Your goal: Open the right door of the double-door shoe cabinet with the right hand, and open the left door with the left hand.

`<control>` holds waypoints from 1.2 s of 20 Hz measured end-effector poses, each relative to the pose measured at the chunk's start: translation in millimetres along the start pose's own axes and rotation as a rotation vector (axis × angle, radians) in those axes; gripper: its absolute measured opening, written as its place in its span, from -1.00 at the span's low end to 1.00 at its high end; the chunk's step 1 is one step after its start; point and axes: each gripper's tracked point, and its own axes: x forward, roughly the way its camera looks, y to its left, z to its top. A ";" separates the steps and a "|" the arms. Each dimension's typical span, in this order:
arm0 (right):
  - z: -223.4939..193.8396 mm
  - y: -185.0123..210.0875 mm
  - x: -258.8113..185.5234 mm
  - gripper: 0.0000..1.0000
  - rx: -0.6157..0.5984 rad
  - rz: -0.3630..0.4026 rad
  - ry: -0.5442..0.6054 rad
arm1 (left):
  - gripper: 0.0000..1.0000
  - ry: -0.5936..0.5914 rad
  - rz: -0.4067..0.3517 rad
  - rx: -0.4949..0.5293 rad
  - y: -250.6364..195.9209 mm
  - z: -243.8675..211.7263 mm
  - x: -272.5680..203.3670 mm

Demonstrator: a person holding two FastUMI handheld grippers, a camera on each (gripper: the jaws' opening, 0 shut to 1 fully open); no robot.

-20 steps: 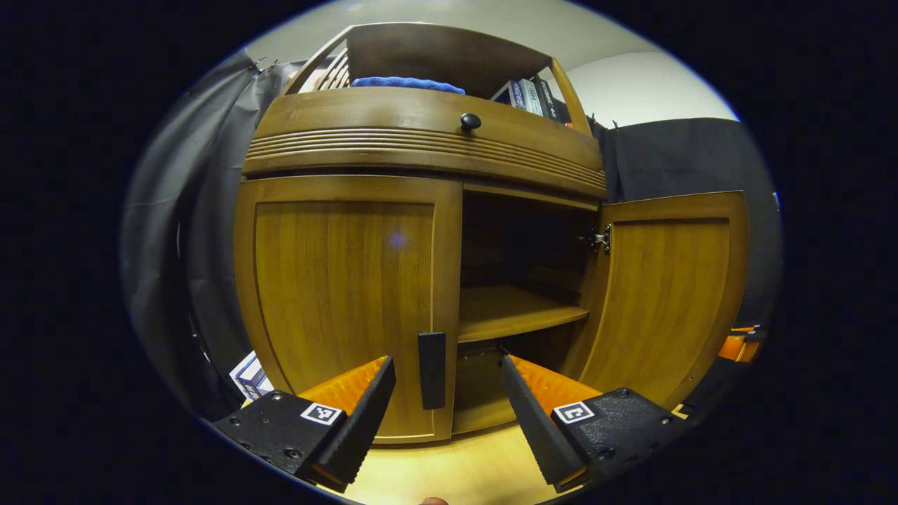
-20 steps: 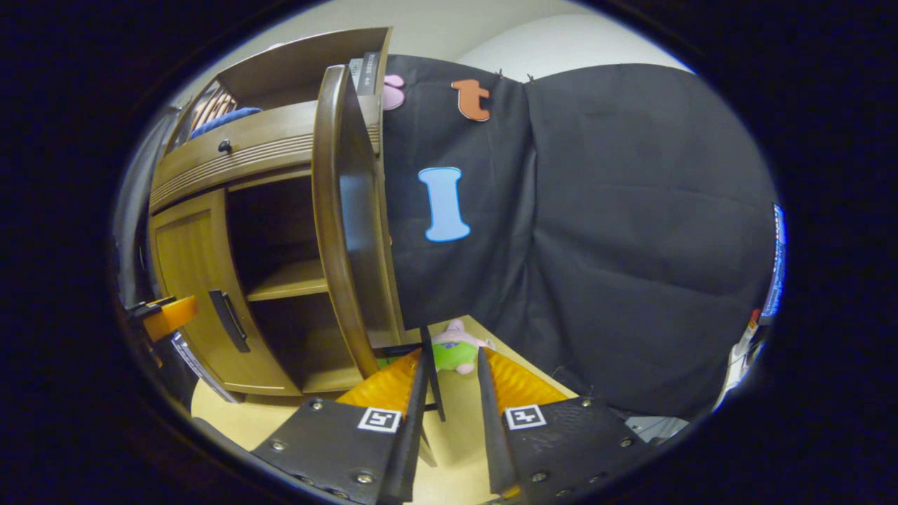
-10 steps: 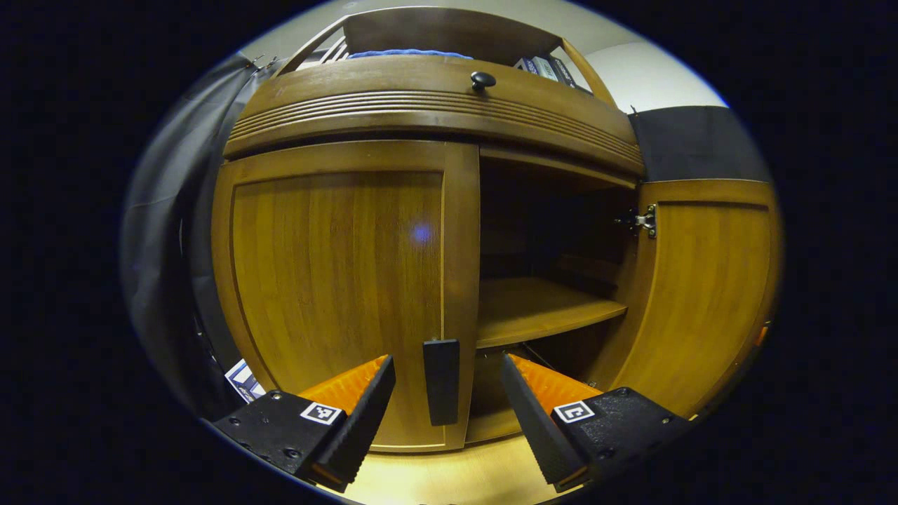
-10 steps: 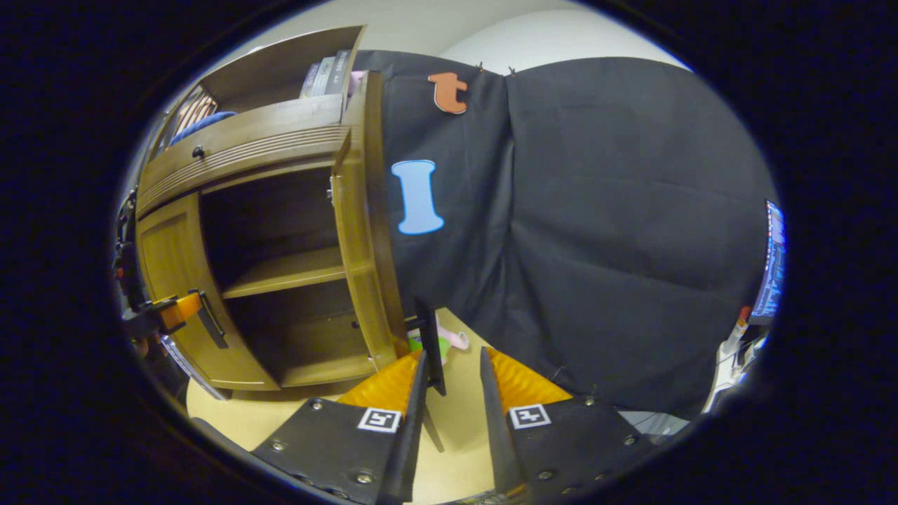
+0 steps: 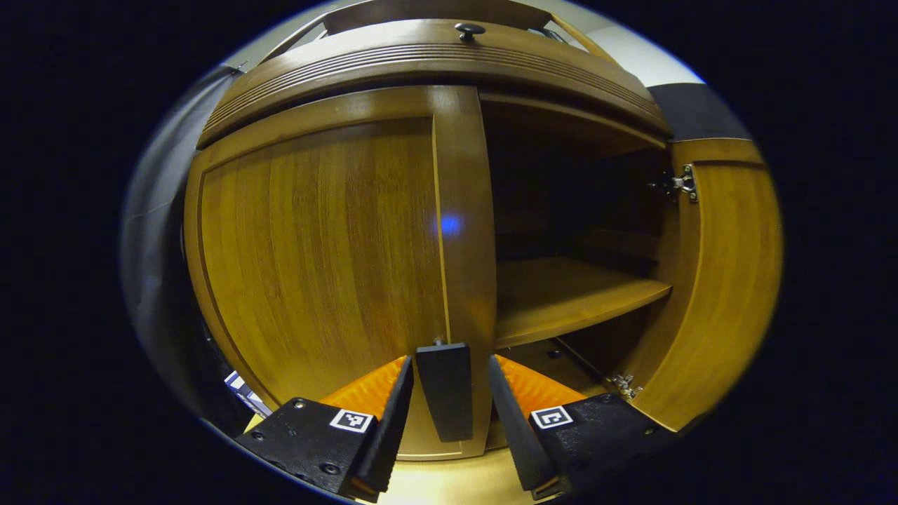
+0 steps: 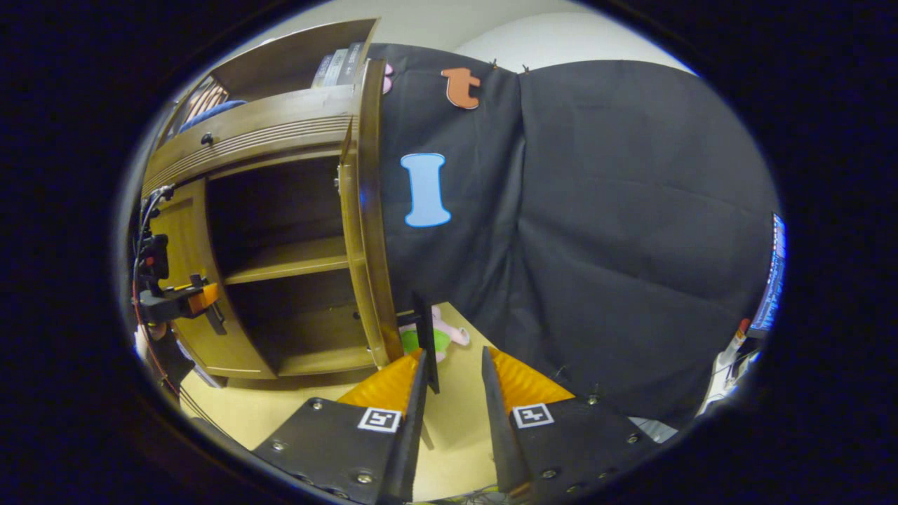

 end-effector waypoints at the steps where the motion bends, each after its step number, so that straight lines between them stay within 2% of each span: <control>1: -2.3 -2.1 -0.1 -0.13 0.006 0.001 0.004 | 0.34 0.006 0.007 0.000 0.3 -1.2 2.7; 3: -3.8 -6.1 1.0 -0.13 0.024 0.002 0.006 | 0.25 0.006 0.017 -0.009 2.9 -2.7 2.0; 6: -1.9 -8.5 1.8 -0.12 0.057 0.010 -0.005 | -0.25 0.019 0.004 -0.017 -1.8 -5.4 3.6; 17: -12.5 -19.0 -14.8 -0.12 0.109 0.018 -0.002 | -0.27 0.045 -0.003 -0.053 -1.1 -10.1 -26.0; 18: -12.4 -19.1 -16.6 -0.12 0.108 0.020 -0.003 | -0.34 0.044 -0.005 -0.057 -0.8 -11.8 -29.4; 24: -13.2 -10.0 -28.2 -0.12 0.102 0.053 -0.008 | -0.37 0.044 -0.004 -0.063 3.3 -15.1 -56.5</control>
